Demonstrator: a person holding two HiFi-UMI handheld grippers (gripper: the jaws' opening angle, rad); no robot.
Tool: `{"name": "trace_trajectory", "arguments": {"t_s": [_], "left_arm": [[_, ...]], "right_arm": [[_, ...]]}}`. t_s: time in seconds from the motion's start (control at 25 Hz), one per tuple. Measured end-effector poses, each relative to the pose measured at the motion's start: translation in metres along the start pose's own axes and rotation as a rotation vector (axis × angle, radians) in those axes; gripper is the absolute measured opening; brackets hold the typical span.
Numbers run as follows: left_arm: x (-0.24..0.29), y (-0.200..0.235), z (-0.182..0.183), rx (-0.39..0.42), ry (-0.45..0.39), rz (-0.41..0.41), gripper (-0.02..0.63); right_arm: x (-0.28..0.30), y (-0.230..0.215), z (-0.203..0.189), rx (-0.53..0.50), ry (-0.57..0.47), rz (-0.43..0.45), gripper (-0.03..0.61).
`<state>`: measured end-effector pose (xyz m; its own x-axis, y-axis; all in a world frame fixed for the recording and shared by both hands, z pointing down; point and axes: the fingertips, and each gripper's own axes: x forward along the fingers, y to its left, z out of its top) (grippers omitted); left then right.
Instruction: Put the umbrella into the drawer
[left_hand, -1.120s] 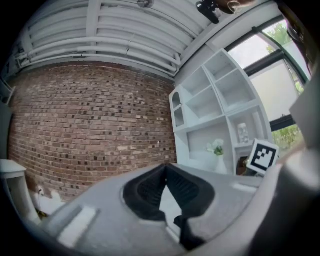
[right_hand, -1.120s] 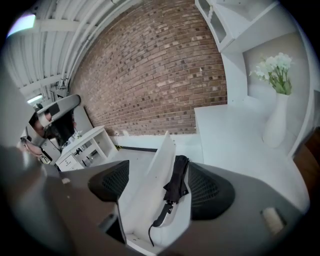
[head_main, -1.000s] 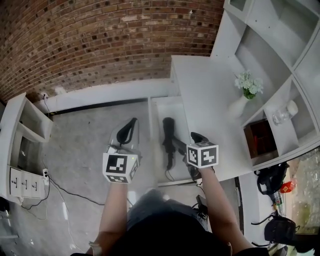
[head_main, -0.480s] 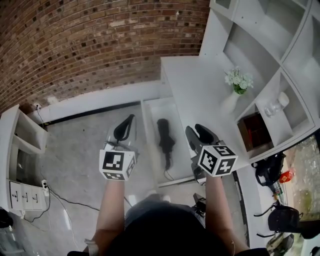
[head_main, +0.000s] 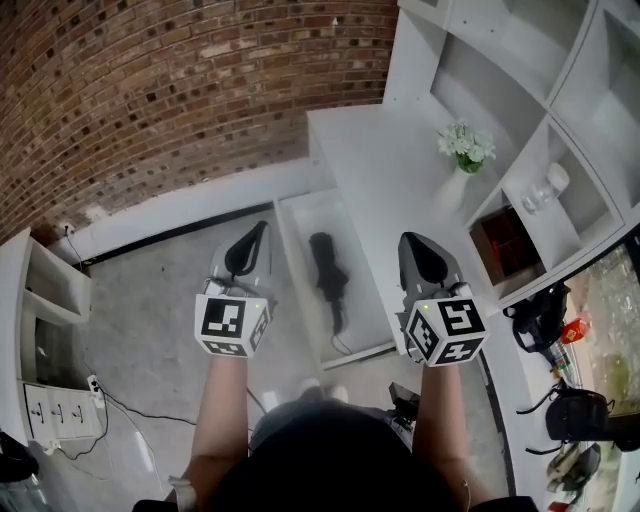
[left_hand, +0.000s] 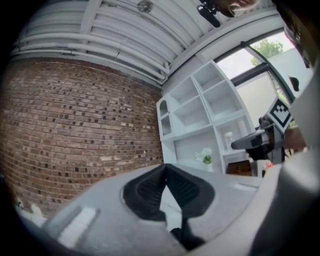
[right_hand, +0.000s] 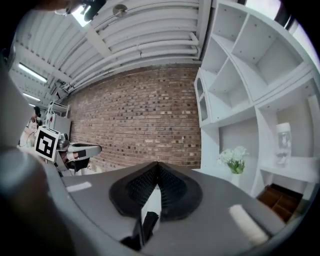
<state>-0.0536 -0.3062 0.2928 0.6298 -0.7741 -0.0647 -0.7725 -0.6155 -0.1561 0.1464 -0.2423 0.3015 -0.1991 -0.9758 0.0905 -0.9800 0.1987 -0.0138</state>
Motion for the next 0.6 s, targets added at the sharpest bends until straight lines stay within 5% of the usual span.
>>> {"name": "trace_trajectory", "arguments": {"t_s": [0.6], "left_arm": [[0.001, 0.008, 0.026, 0.039, -0.075, -0.018, 0.0]], "right_arm": [[-0.024, -0.004, 0.042, -0.155, -0.146, -0.087, 0.003]]}}
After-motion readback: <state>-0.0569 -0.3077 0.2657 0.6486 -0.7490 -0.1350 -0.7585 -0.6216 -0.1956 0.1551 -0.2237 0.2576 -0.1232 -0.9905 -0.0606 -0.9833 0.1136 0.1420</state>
